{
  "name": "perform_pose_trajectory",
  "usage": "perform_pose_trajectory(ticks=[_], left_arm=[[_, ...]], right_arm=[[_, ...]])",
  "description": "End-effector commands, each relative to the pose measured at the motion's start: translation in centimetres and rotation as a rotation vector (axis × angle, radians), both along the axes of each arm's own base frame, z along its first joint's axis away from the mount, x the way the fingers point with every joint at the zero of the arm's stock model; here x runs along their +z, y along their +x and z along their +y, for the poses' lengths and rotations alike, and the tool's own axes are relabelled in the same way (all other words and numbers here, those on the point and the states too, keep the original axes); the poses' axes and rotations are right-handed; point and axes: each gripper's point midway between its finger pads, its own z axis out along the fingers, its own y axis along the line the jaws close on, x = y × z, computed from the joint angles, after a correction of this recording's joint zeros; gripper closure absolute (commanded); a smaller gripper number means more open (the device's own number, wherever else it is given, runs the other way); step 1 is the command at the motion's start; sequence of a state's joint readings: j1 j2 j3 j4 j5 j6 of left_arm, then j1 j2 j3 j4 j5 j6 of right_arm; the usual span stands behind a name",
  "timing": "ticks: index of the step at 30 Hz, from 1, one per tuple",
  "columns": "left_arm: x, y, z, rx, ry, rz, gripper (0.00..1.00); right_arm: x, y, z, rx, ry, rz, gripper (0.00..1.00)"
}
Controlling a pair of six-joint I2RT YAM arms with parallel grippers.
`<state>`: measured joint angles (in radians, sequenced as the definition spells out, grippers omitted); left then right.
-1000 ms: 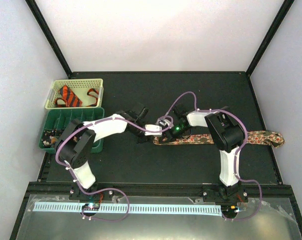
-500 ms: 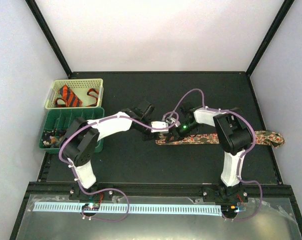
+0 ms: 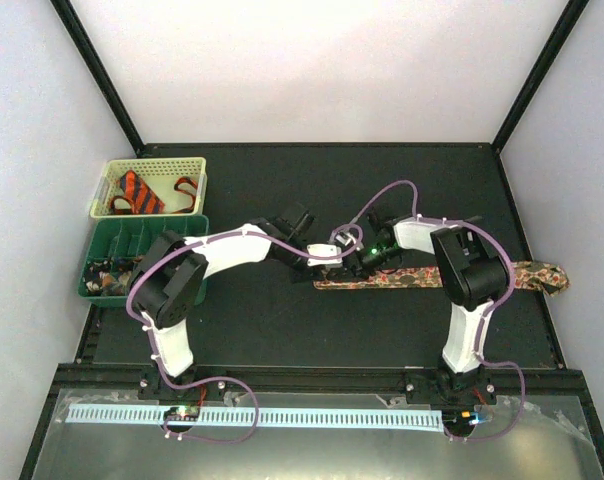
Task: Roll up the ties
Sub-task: Roll the tie at the center of the board.
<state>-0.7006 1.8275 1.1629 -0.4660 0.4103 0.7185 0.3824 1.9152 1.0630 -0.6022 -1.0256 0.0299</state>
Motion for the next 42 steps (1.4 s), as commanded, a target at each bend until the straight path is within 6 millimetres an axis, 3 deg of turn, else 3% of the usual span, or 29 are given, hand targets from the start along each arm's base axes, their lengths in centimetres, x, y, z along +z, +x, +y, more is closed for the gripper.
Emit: perform_pose_trajectory(ticks=[1, 6, 10, 17, 19, 23, 26, 29, 32, 42], left_arm=[[1.2, 0.6, -1.5, -0.007, -0.05, -0.007, 0.67], [1.0, 0.6, -1.5, -0.005, -0.045, -0.003, 0.68], [1.2, 0.6, -1.5, -0.009, -0.045, -0.007, 0.68], [1.1, 0.5, -1.3, -0.014, -0.036, -0.013, 0.69], [1.1, 0.4, -1.3, -0.019, -0.038, -0.012, 0.69], [1.3, 0.9, -1.2, 0.013, -0.031, -0.016, 0.68], [1.8, 1.7, -0.5, 0.059, -0.036, -0.009, 0.55], [2.2, 1.5, 0.0, 0.032, -0.039, -0.018, 0.32], [1.7, 0.6, -0.3, -0.012, -0.032, -0.015, 0.2], [-1.5, 1.1, -1.5, 0.008, 0.101, -0.064, 0.17]], right_arm=[[0.1, 1.6, 1.1, -0.046, 0.054, 0.043, 0.55], [-0.1, 2.8, 1.3, -0.071, 0.033, 0.039, 0.54], [0.2, 2.6, 1.2, -0.073, 0.033, 0.037, 0.46], [0.1, 2.2, 0.9, -0.078, 0.038, 0.063, 0.51], [-0.2, 2.1, 0.7, -0.088, 0.03, 0.062, 0.57], [-0.9, 2.2, 0.6, -0.085, 0.008, 0.058, 0.85], [-1.3, 1.6, 0.2, -0.059, -0.011, 0.038, 0.95], [-1.5, 1.1, -0.1, -0.049, -0.015, 0.034, 0.96], [-1.7, 0.9, -0.2, -0.044, -0.02, 0.024, 0.97], [-2.0, 1.8, -0.5, -0.077, 0.009, 0.028, 0.95]])
